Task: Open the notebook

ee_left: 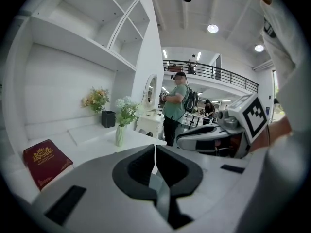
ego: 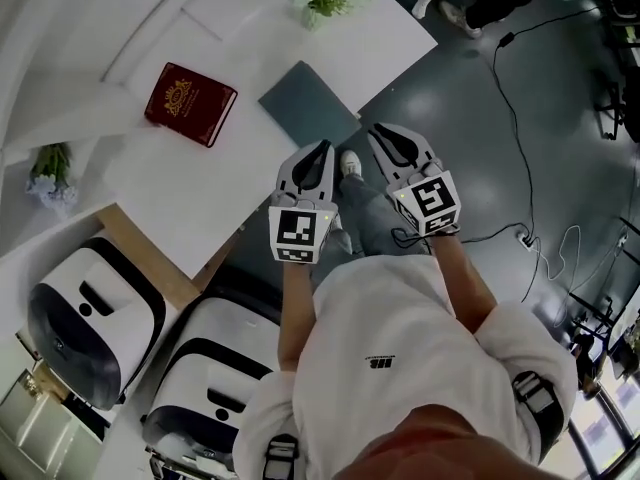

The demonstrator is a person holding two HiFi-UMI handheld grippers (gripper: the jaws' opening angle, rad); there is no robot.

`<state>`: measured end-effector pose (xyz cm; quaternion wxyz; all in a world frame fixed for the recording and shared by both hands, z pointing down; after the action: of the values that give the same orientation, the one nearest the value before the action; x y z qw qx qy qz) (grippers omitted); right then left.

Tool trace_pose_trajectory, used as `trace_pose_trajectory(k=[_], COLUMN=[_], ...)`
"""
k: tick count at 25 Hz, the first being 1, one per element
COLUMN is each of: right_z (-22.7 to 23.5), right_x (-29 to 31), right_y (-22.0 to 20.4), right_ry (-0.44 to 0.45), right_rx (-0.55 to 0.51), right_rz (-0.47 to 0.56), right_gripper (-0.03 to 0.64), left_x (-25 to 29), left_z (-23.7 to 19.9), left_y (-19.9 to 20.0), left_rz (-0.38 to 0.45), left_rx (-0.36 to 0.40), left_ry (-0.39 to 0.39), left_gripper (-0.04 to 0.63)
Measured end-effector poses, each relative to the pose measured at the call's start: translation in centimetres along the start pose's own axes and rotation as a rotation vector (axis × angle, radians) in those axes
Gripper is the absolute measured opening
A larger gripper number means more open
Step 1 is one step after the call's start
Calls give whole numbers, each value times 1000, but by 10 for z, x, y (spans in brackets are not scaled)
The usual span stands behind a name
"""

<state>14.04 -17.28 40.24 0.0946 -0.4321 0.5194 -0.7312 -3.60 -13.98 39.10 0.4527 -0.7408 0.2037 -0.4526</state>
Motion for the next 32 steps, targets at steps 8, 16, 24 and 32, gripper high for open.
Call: trace_pose_trajectory(k=[8,16,24,32], right_z=[6,17,26,27], right_x=[25,44,67,86], right_y=[-26,-50,-73,-95], right_ry=[20,35,69,117], right_rx=[11,22,28,48], right_rz=[-46,-85,-127,-180], right_gripper=[37,40,49,82], left_x=[19,39,61,75], left_z=[-12,-15,-20,-19], left_y=[-23,-43,-59,-76], left_rz=[-16,-44,-72,-109], left_rx=[-19,-22,-21,-35], left_ry=[11,-7,-17,-32], left_gripper=[0,0,0,0])
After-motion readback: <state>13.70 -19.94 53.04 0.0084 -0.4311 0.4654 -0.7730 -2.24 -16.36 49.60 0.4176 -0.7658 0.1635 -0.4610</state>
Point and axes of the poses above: the fingertips, and each gripper's own axes: x forward along the fingers, z to its right, y out of its top, the point moved 9 cm from there along -x, backward along the fingers, and after that the axes turned 5 degrees about -z, right-handed, at the moved point
